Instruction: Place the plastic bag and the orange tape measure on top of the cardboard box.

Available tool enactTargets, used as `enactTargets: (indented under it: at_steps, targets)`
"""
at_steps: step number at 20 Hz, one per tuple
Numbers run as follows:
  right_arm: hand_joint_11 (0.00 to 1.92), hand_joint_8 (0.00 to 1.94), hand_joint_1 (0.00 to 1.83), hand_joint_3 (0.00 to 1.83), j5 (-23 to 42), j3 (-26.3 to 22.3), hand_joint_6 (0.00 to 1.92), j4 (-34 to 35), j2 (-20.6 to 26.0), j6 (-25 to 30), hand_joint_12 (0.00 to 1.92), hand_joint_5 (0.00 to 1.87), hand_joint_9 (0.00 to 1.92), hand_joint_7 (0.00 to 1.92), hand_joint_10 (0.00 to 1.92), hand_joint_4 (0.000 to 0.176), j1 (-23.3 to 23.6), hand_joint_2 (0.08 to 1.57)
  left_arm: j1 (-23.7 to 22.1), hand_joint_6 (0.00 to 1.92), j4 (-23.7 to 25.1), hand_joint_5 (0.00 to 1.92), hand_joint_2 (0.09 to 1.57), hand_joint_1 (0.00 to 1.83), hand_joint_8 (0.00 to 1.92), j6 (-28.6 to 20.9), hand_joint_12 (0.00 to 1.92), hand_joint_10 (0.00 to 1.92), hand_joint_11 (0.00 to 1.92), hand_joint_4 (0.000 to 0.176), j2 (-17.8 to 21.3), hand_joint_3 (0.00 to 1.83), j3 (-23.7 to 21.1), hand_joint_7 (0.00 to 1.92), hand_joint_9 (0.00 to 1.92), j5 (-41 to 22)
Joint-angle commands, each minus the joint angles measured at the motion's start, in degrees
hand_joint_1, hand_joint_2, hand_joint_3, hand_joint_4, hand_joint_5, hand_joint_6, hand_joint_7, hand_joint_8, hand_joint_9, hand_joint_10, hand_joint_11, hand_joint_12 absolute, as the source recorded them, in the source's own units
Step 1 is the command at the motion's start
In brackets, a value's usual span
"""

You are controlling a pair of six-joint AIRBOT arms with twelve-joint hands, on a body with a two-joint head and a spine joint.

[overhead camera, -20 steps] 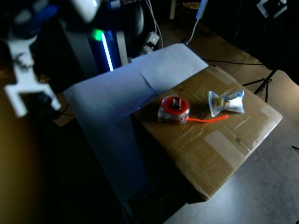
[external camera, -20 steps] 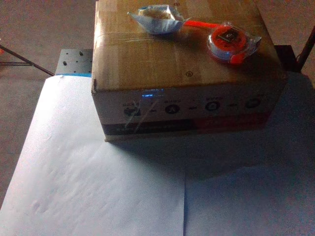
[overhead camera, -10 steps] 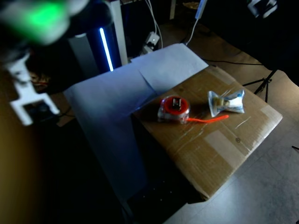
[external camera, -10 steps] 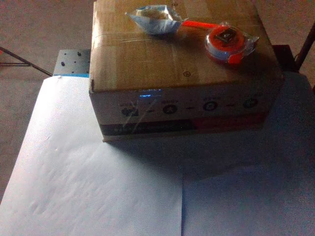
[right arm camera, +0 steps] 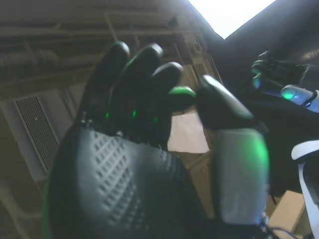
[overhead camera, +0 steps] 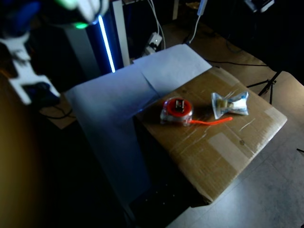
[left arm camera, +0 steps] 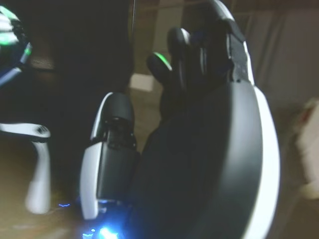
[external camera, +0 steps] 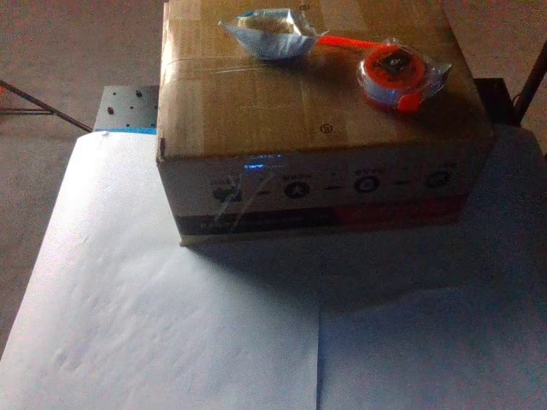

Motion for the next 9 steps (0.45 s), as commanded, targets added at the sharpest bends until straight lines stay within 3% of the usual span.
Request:
enactTargets:
  at_steps: [1,2,3,4,5,6,7,8,9]
  targets:
    - [0.28,1.67,1.03,0.00,-5.54,-0.35,1.77,-0.80,0.23,0.43,1.68,0.50,0.43,0.53,1.57,0.020,0.37,1.40,-0.05,1.92,-1.26,0.32,1.54,0.57,1.20,-1.42,1.25,1.29,0.00,0.057,0.25,0.00,0.09,0.18,0.09,6.00]
    - [0.33,1.69,1.01,0.00,-5.54,-0.57,1.84,-0.18,0.18,0.43,1.70,0.43,0.43,0.52,1.59,0.010,0.31,1.42,0.37,1.92,-1.96,0.33,1.54,0.62,1.50,-2.88,1.42,1.45,0.00,0.000,0.02,0.00,0.09,0.13,0.12,6.00]
    - [0.35,1.63,1.04,0.00,-5.54,-0.65,1.73,0.50,-0.10,0.78,1.72,0.46,0.51,0.62,1.55,0.000,0.23,1.38,0.57,1.89,-2.23,0.39,1.49,0.62,1.53,-3.82,1.53,1.52,0.00,0.077,-0.34,0.00,0.10,0.24,0.16,6.00]
    - [0.37,1.70,1.02,0.00,-5.54,-0.54,1.73,1.21,-0.58,2.38,1.78,0.44,0.50,0.59,1.61,0.000,0.09,1.40,0.64,1.90,-2.42,0.37,1.50,0.58,1.49,-4.43,1.54,1.54,0.00,0.101,-0.64,0.00,0.13,0.24,0.14,6.01]
    - [0.37,1.70,1.02,0.00,-5.54,-0.44,1.72,1.33,-0.94,2.99,1.82,0.46,0.50,0.58,1.62,0.011,-0.04,1.40,0.65,1.84,-2.61,0.40,1.46,0.59,1.38,-4.84,1.56,1.49,0.00,0.165,-0.86,0.00,0.17,0.34,0.21,6.01]
    - [0.23,1.75,1.00,0.00,-5.54,-0.44,1.71,1.42,-1.12,3.00,1.92,0.50,0.36,0.50,1.63,0.029,-0.08,1.41,0.68,1.79,-2.87,0.43,1.44,0.62,1.22,-4.95,1.60,1.38,0.00,0.172,-1.02,0.00,0.21,0.45,0.28,6.01]
    - [0.19,1.77,1.00,0.00,-5.55,-0.41,1.71,1.43,-1.15,3.00,1.92,0.49,0.33,0.49,1.64,0.028,-0.08,1.41,0.69,1.81,-2.90,0.42,1.45,0.63,1.28,-4.96,1.65,1.41,0.00,0.139,-1.07,0.00,0.26,0.44,0.31,6.01]
    - [0.16,1.74,1.00,0.00,-5.55,-0.35,1.73,1.43,-1.14,3.00,1.92,0.50,0.32,0.49,1.64,0.032,-0.08,1.41,0.69,1.91,-2.95,0.34,1.51,0.50,1.39,-4.96,1.70,1.53,0.00,0.172,-1.17,0.00,0.34,0.29,0.17,6.01]
    - [0.16,1.74,1.00,0.00,-5.55,-0.34,1.72,1.43,-1.09,3.00,1.92,0.51,0.32,0.49,1.64,0.032,-0.09,1.41,0.69,1.92,-3.04,0.33,1.51,0.49,1.43,-4.96,1.70,1.56,0.00,0.175,-1.35,0.00,0.43,0.26,0.14,6.01]
